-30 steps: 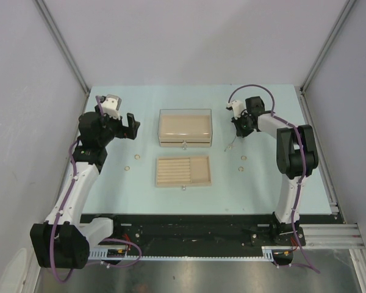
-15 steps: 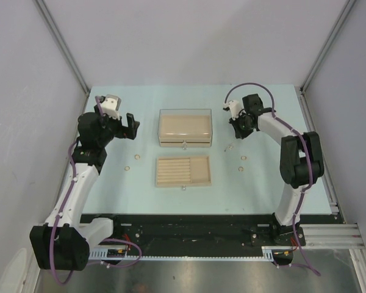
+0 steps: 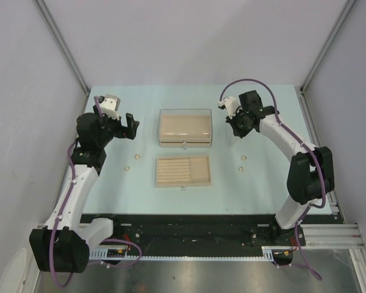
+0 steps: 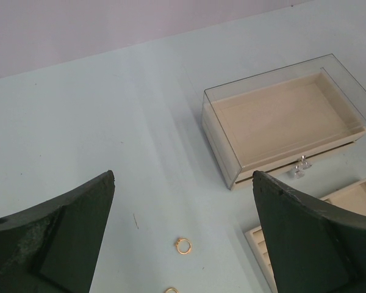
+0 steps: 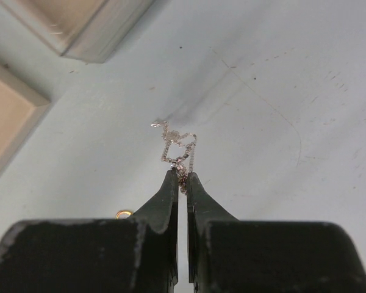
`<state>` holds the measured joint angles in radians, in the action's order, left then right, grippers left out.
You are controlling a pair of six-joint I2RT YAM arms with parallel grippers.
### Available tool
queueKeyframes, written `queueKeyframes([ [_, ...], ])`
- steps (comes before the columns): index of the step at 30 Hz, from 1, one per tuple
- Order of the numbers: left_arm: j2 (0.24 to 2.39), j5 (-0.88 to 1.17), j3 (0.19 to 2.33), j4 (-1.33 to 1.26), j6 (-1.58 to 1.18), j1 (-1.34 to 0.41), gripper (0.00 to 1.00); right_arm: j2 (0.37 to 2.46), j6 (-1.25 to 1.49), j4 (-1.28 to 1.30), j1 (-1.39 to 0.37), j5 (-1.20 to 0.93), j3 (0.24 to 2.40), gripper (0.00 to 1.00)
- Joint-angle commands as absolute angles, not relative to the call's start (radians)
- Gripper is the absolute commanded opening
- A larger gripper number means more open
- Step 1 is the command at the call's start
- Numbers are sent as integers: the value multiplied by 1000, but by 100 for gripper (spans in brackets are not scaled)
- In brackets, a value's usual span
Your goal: Organize the mixed jewelry
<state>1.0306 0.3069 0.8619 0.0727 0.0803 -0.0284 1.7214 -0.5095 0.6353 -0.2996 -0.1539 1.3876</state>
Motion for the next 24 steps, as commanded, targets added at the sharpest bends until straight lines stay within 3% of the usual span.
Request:
queueKeyframes([
  [1, 1002, 314, 854, 48, 107, -28, 100, 1620, -502, 706, -357, -123, 1390, 0],
  [24, 1002, 313, 854, 49, 110, -28, 100, 1460, -425, 844, -733, 48, 1390, 0],
])
